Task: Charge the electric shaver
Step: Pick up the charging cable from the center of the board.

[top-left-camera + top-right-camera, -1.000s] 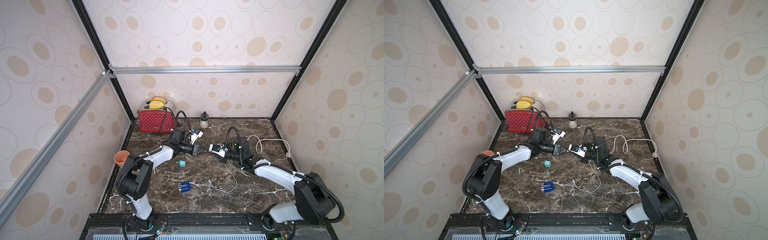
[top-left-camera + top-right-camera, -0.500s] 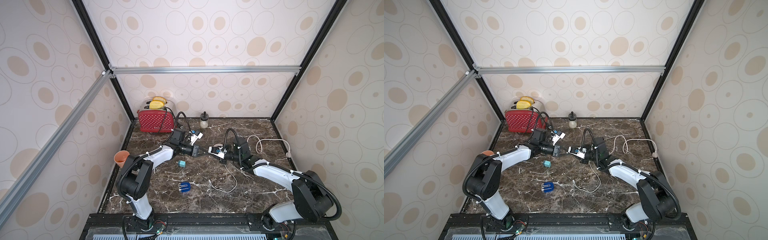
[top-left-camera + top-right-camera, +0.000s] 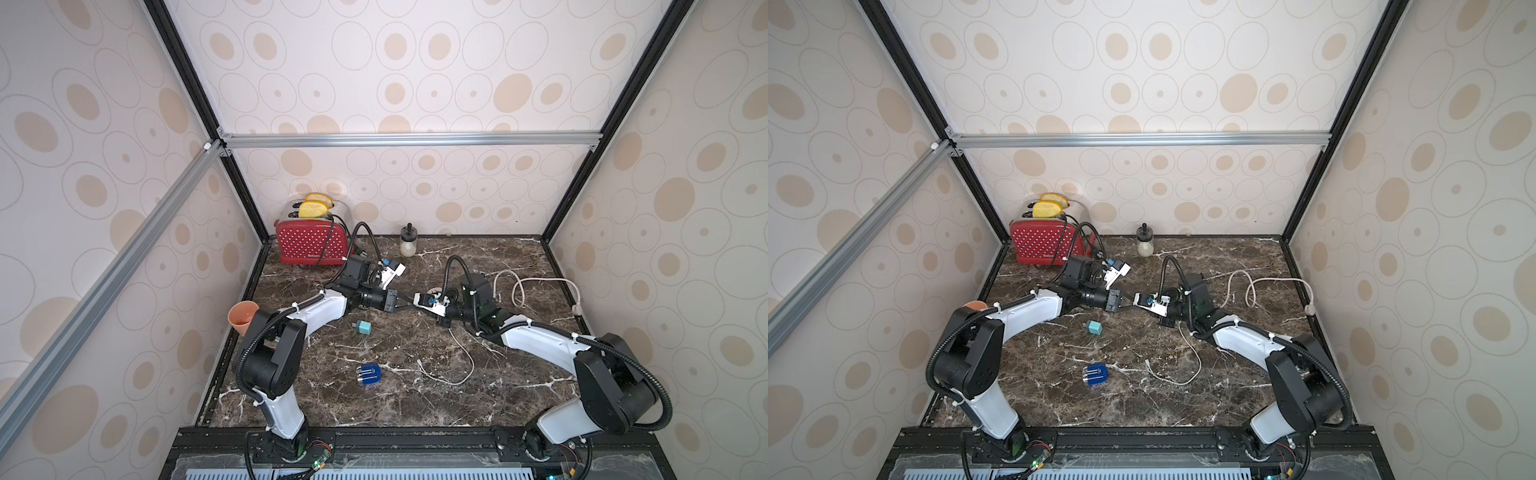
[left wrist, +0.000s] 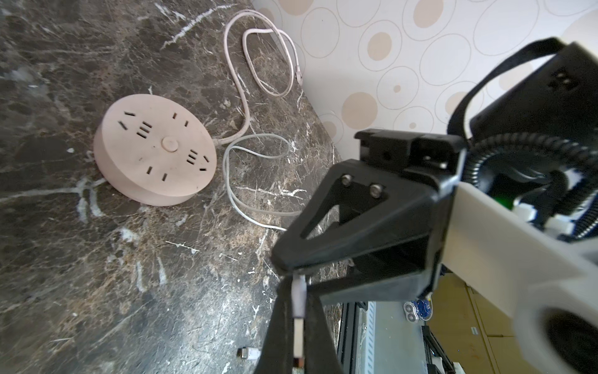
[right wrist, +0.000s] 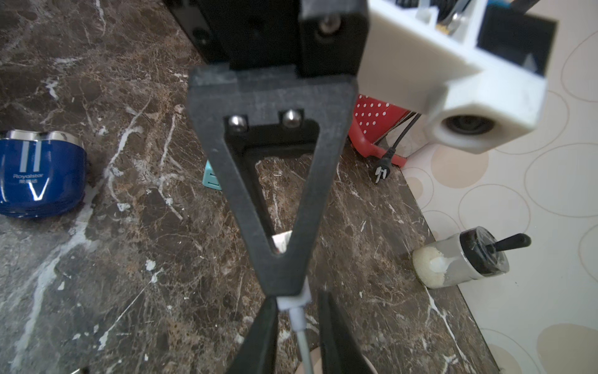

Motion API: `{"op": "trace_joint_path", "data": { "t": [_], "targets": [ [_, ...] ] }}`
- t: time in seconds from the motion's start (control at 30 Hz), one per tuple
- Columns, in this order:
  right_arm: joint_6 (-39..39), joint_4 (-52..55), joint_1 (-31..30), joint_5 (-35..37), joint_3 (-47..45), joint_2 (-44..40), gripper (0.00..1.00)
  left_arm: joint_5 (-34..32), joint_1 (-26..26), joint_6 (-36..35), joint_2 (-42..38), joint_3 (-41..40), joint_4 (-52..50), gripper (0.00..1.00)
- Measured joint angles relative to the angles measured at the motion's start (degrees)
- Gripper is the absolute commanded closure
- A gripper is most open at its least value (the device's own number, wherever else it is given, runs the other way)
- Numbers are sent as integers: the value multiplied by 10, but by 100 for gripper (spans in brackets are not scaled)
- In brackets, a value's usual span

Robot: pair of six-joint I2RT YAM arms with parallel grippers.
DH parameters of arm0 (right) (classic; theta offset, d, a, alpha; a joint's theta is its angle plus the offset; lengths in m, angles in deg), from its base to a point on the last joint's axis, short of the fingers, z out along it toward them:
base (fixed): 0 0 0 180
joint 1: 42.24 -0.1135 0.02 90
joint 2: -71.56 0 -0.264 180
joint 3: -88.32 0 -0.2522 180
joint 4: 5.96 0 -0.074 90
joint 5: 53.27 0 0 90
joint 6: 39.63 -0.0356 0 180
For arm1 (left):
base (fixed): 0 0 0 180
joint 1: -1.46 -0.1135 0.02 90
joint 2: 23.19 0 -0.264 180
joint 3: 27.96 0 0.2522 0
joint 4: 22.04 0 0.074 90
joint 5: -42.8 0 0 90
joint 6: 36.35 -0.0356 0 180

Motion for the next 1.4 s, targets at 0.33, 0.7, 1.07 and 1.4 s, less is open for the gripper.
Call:
{"op": "trace_joint_path", "data": {
  "t": [0.33,0.7,1.07,1.4],
  "targets": [
    [6,5,0,23,1,9,74,17,2,-9,0,5,-7,100],
    [4,8,0,22,-1,-14,73,19,2,-35,2,18,-41,100],
    [1,13,0,17,-1,-16,83,22,2,-38,7,26,-44,100],
    [-3,10,2,14,-2,-16,68,25,2,-42,8,26,-58,100]
  ]
}}
